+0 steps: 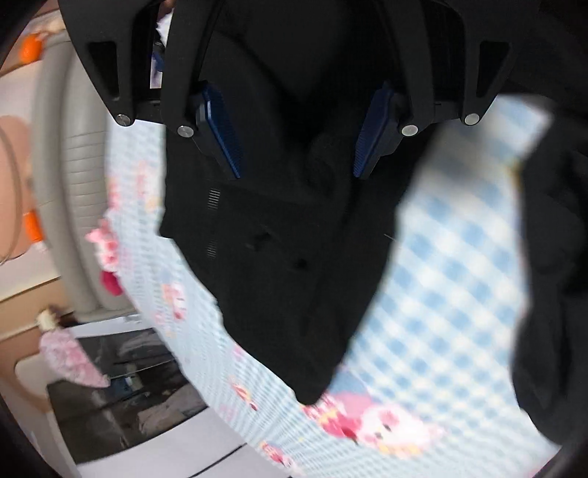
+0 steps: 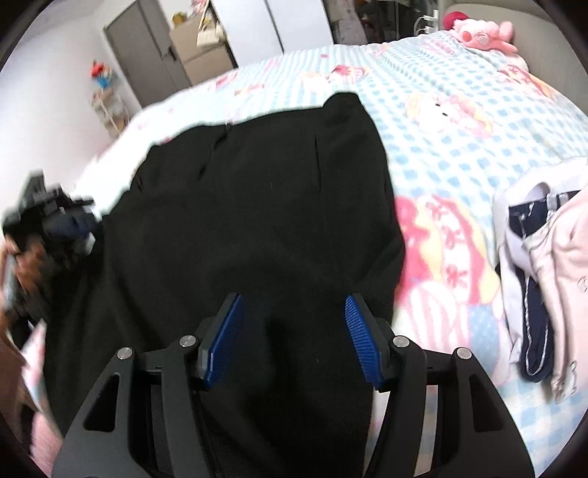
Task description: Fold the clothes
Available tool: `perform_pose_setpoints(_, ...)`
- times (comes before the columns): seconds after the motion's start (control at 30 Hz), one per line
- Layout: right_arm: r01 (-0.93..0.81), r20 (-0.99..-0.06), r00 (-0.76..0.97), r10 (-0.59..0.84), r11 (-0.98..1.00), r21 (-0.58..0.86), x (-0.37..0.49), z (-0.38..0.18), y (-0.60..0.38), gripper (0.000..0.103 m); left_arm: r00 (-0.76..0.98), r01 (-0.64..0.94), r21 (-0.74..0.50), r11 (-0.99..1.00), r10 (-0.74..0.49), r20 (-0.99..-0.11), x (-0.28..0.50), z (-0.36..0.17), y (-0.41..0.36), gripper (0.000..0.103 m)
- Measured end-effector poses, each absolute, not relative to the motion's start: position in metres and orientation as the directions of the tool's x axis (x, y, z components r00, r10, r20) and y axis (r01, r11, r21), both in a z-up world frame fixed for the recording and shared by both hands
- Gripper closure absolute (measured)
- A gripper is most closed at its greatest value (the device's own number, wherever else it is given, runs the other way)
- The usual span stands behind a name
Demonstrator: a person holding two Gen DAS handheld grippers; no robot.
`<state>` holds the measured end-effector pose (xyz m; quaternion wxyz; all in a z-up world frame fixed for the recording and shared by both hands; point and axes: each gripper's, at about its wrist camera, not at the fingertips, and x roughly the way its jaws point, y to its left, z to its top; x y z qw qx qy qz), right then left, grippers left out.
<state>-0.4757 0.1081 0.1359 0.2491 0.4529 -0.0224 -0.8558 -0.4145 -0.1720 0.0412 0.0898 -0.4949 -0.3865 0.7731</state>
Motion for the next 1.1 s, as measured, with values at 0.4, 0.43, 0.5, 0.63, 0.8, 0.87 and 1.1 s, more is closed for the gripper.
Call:
perform_pose_setpoints(0.4,0.370,-0.845,-0.413,-0.340,-0.911,0.186,-0.494,0.084,0.110,0.043,-0.339,0.316,-0.611,-0.726,0.515,-0.787,-0.357,0.038,-0.109,0.039)
perform_pose_setpoints(0.43,0.369,-0.845,-0.415,-0.337,-0.911,0.182,-0.494,0.083,0.110,0.043,-0.334,0.282,-0.588,-0.758,0.497,-0.801,-0.352,0.042,-0.097,0.039)
perform_pose_setpoints(0.5,0.370,-0.846,-0.420,-0.329,-0.913,0.172,-0.493,0.083,0.110,0.043,-0.345,0.250,-0.556,-0.793,0.464,-0.816,-0.349,0.043,-0.083,0.039)
perform_pose_setpoints(0.63,0.374,-0.845,-0.425,-0.325,-0.913,0.163,-0.496,0.085,0.102,0.043,-0.399,0.263,-0.557,-0.788,0.437,-0.806,-0.355,0.032,-0.079,0.039)
perform_pose_setpoints(0.8,0.378,-0.845,-0.431,-0.317,-0.914,0.150,-0.496,0.082,0.098,0.043,-0.518,0.333,-0.624,-0.707,0.416,-0.748,-0.384,0.029,-0.106,0.039)
perform_pose_setpoints(0.87,0.380,-0.845,-0.436,-0.310,-0.914,0.139,-0.494,0.083,0.098,0.043,-0.532,0.327,-0.592,-0.737,0.373,-0.760,-0.396,0.033,-0.110,0.044)
perform_pose_setpoints(1.1,0.380,-0.842,-0.440,-0.313,-0.914,0.142,-0.482,0.087,0.116,0.042,-0.693,0.089,-0.280,-0.956,0.143,-0.707,-0.364,0.115,-0.089,0.088)
